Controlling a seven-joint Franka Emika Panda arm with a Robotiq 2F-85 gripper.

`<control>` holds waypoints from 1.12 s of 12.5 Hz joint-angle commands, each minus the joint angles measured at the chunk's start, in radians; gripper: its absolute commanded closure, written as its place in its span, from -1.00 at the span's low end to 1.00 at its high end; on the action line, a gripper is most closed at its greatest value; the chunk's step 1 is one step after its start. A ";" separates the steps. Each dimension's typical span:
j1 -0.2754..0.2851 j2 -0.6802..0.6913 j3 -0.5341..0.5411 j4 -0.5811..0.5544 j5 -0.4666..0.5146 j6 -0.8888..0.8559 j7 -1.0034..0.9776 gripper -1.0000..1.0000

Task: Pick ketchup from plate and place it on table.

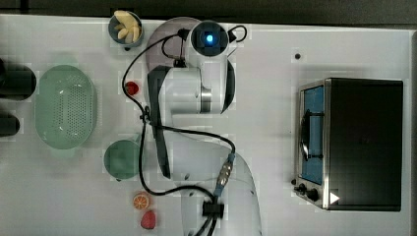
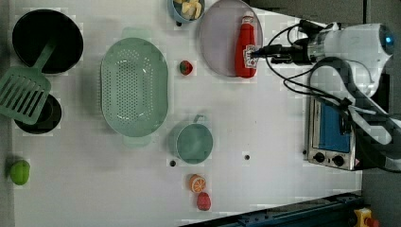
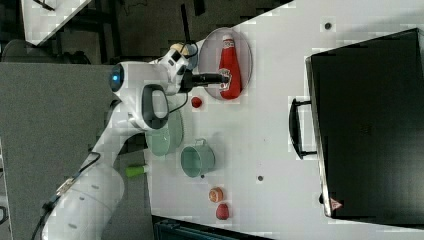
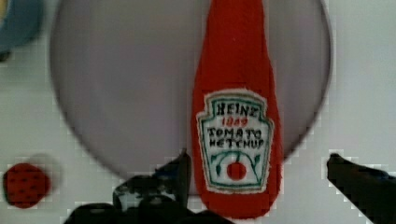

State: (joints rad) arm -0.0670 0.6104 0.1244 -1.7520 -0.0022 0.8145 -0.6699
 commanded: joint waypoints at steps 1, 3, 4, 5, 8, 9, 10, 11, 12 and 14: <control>0.012 0.040 -0.001 0.008 -0.010 0.074 -0.045 -1.00; 0.012 0.081 -0.004 0.011 -0.011 0.131 -0.045 -1.00; 0.013 0.100 -0.003 0.011 -0.011 0.152 -0.045 -1.00; 0.017 0.117 -0.003 0.016 -0.011 0.174 -0.045 -1.00; 0.019 0.155 -0.006 0.030 -0.011 0.196 -0.043 -1.00; 0.019 0.158 -0.005 0.034 -0.011 0.198 -0.043 -0.90; 0.020 0.157 -0.004 0.040 -0.011 0.199 -0.043 -0.67; 0.019 0.155 -0.005 0.045 -0.011 0.199 -0.043 -0.41; 0.018 0.146 -0.003 0.050 -0.011 0.200 -0.043 -0.27; 0.017 0.114 -0.002 0.054 -0.009 0.199 -0.043 -0.26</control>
State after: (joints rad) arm -0.0456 0.7705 0.1191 -1.7246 -0.0043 1.0020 -0.6826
